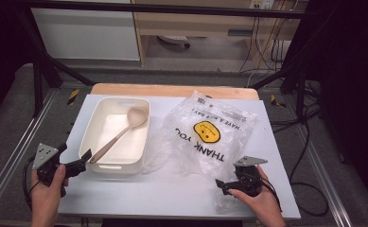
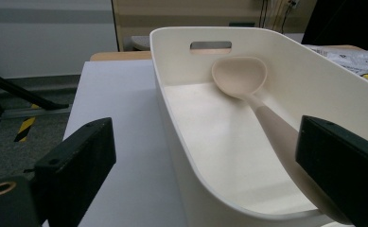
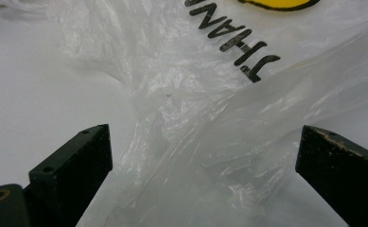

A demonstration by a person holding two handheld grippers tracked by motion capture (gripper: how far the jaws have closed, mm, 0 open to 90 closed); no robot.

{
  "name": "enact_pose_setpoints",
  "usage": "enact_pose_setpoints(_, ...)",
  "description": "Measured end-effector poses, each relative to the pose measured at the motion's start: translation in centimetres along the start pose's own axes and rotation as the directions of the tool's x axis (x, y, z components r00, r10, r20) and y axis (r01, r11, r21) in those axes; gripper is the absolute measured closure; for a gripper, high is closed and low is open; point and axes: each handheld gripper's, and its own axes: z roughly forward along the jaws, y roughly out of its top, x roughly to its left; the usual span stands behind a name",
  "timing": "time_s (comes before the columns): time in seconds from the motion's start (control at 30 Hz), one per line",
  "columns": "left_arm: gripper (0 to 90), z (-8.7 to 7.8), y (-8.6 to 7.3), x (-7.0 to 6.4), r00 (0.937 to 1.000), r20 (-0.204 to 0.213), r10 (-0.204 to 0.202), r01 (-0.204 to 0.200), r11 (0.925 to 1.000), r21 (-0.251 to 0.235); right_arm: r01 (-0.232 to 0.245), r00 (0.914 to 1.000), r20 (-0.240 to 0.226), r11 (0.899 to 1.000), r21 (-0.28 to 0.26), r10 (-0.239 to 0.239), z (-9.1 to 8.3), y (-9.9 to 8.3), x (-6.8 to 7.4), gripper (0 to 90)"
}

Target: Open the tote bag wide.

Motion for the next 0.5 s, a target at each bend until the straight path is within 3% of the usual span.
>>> enact_pose_setpoints(0.5,5.5,0.0,0.0,0.0,1.0000,0.001,0.003,-0.003,1.0000,0.005,-0.043,0.9989,0.015,0.996,-0.080,0.044,-2.1,2.2,-0.1,6.0)
